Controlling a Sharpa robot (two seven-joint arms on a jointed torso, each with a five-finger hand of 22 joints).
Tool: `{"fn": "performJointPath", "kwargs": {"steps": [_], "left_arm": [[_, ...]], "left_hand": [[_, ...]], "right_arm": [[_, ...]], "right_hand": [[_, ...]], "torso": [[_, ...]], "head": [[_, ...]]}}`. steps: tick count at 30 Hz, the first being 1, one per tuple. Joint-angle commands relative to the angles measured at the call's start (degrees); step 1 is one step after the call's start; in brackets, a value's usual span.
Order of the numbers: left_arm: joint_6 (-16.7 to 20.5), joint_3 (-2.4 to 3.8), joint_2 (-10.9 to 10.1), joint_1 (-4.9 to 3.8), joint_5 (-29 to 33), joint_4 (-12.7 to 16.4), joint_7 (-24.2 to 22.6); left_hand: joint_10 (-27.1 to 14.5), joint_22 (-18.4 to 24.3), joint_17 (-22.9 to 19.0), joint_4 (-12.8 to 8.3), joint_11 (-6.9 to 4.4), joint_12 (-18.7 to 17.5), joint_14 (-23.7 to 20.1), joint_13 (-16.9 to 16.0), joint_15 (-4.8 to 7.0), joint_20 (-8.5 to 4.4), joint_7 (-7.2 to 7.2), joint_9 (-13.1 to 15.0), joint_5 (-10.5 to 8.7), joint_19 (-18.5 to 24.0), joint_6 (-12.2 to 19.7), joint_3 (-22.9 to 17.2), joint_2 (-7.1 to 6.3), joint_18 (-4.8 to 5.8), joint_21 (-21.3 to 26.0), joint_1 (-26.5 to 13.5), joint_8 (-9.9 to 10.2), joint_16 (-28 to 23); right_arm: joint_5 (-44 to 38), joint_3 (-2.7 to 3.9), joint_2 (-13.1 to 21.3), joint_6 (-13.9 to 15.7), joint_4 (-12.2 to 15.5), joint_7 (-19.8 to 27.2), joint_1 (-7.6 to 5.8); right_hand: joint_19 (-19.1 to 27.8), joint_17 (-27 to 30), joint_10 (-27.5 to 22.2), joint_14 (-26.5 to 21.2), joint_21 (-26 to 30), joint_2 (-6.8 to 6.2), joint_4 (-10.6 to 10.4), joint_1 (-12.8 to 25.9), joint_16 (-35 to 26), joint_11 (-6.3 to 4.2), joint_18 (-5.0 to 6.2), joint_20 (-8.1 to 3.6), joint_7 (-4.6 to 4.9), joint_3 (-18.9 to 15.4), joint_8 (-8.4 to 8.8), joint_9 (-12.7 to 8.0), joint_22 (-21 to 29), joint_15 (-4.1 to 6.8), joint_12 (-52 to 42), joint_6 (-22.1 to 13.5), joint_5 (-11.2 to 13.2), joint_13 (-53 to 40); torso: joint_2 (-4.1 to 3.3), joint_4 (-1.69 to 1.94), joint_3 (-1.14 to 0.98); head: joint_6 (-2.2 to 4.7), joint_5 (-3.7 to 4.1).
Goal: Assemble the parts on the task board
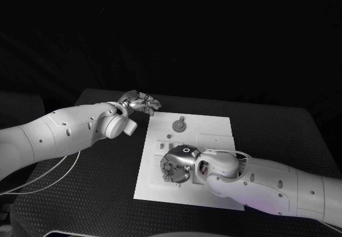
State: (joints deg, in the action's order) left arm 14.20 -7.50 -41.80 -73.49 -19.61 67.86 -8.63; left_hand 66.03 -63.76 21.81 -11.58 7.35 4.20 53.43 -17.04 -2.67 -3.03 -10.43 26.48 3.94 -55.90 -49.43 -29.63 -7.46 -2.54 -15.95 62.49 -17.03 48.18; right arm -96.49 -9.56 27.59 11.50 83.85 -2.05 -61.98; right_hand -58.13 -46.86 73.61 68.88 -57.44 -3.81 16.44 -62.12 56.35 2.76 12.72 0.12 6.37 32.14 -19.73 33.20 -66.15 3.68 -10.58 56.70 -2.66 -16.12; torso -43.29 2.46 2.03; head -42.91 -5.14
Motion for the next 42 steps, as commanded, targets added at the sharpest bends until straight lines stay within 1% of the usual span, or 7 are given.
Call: {"fn": "performJointPath", "kwargs": {"steps": [1, 8, 12, 24, 33, 36, 42], "left_arm": [[-0.7, 0.04, 0.1, -0.17, 0.3, 0.1, -0.5], [-0.8, 0.04, 0.1, -0.17, 0.3, 0.1, -0.4], [-0.8, 0.04, 0.0, -0.17, 0.3, 0.1, -0.4], [-1.0, 0.04, 0.0, -0.17, 0.3, 0.1, -0.2], [-1.1, 0.04, 0.0, -0.17, 0.3, 0.2, -0.2], [-1.2, 0.04, 0.0, -0.17, 0.3, 0.2, -0.1], [-1.1, 0.04, -0.1, -0.17, 0.3, 0.1, -0.1]], "left_hand": [[-0.4, -0.1, 0.1, 0.4, -0.01, -0.1, -0.1, 0.0, -0.41, 0.41, -0.02, -0.1, -0.2, -0.1, 0.5, 0.0, 0.18, -0.65, 0.4, -0.5, -0.3, -0.2], [-0.4, -0.1, 0.1, 0.4, -0.01, -0.1, -0.1, 0.0, -0.41, 0.41, -0.02, -0.1, -0.2, -0.1, 0.5, 0.0, 0.18, -0.65, 0.4, -0.5, -0.4, -0.2], [-0.4, -0.1, 0.1, 0.4, -0.01, -0.1, -0.1, 0.0, -0.41, 0.41, -0.02, -0.1, -0.21, -0.1, 0.5, 0.0, 0.17, -0.65, 0.4, -0.5, -0.4, -0.2], [-0.5, -0.1, 0.2, 0.4, 0.01, -0.1, -0.1, 0.0, -0.42, 0.42, -0.03, -0.1, -0.21, -0.1, 0.5, 0.1, 0.17, -0.65, 0.4, -0.6, -0.4, -0.3], [-0.5, -0.1, 0.2, 0.4, 0.03, -0.2, -0.2, 0.0, -0.44, 0.44, -0.05, -0.1, -0.22, -0.1, 0.6, 0.1, 0.13, -0.64, 0.5, -0.6, -0.3, -0.3], [-0.5, -0.1, 0.2, 0.4, 0.03, -0.2, -0.2, 0.0, -0.44, 0.44, -0.05, -0.1, -0.22, -0.1, 0.6, 0.1, 0.13, -0.63, 0.5, -0.6, -0.3, -0.3], [-0.6, -0.1, 0.2, 0.4, 0.04, -0.2, -0.2, 0.0, -0.45, 0.45, -0.06, -0.1, -0.22, 0.0, 0.6, 0.1, 0.12, -0.63, 0.5, -0.6, -0.3, -0.3]], "right_arm": [[0.6, -0.24, 0.1, -1.4, 0.0, 0.3, 0.25], [1.1, -0.26, 0.1, -1.1, -0.1, 0.4, 0.25], [1.6, -0.27, 0.1, -0.5, -0.2, 0.7, 0.24], [2.6, -0.27, 0.2, 1.6, -0.3, 1.0, 0.24], [2.8, -0.27, 0.7, 2.5, 0.1, 1.1, 0.24], [3.4, -0.27, 1.3, 3.9, 0.6, 1.8, 0.24], [5.8, -0.12, 3.4, 6.7, 2.3, 3.3, 0.2]], "right_hand": [[-0.2, -0.1, -0.1, 0.0, -0.1, -0.72, 0.0, 0.4, 0.1, 0.14, 2.28, 0.1, 0.34, -0.5, 0.37, -0.1, 0.0, -0.29, 0.3, 0.0, 0.0, -0.1], [-0.3, -0.2, -0.5, 0.0, -0.1, -1.63, 0.0, 1.2, 0.1, 0.24, 2.28, 0.02, 0.53, -0.5, 0.75, -0.2, 0.1, -0.37, 0.6, -0.4, 0.0, -0.2], [-1.5, -1.3, -2.8, 1.2, -1.2, -2.9, 0.0, 1.4, 1.8, 1.01, 2.28, -0.53, 1.67, -0.5, 2.28, -0.9, -0.4, -1.04, 2.0, -2.7, 0.0, 0.2], [-1.1, -2.0, -5.3, 0.2, -1.5, -4.3, -0.1, 1.6, 2.7, 2.02, 2.28, -0.78, 2.69, -0.1, 3.58, -1.4, -0.8, -2.01, 3.6, -5.0, 0.0, 0.5], [-1.1, -2.0, -5.4, 0.1, -1.6, -4.47, -0.1, 1.5, 2.8, 2.06, 2.28, -0.78, 2.77, 0.0, 3.65, -1.4, -0.8, -2.06, 3.6, -5.1, 0.0, 0.4], [-1.1, -2.0, -5.3, 0.1, -1.6, -4.61, -0.1, 1.5, 2.8, 2.07, 2.28, -0.78, 2.8, 0.0, 3.67, -1.4, -0.8, -2.06, 3.6, -5.2, 0.0, 0.4], [-1.5, -2.3, -5.8, 0.5, -2.1, -6.29, -0.3, 1.6, 3.5, 2.18, 2.28, -0.91, 3.1, -0.1, 3.98, -1.5, -1.0, -2.16, 3.9, -5.9, 0.0, 0.3]], "torso": [[0.0, -0.02, 0.02], [0.01, -0.02, 0.01], [0.0, -0.01, 0.01], [0.0, -0.03, -0.01], [0.01, -0.03, 0.0], [0.02, -0.02, 0.0], [0.01, -0.02, -0.01]], "head": [[-0.06, 0.01], [-0.03, 0.0], [-0.05, 0.0], [-0.02, 0.07], [0.04, 0.12], [0.03, 0.16], [0.13, 0.21]]}}
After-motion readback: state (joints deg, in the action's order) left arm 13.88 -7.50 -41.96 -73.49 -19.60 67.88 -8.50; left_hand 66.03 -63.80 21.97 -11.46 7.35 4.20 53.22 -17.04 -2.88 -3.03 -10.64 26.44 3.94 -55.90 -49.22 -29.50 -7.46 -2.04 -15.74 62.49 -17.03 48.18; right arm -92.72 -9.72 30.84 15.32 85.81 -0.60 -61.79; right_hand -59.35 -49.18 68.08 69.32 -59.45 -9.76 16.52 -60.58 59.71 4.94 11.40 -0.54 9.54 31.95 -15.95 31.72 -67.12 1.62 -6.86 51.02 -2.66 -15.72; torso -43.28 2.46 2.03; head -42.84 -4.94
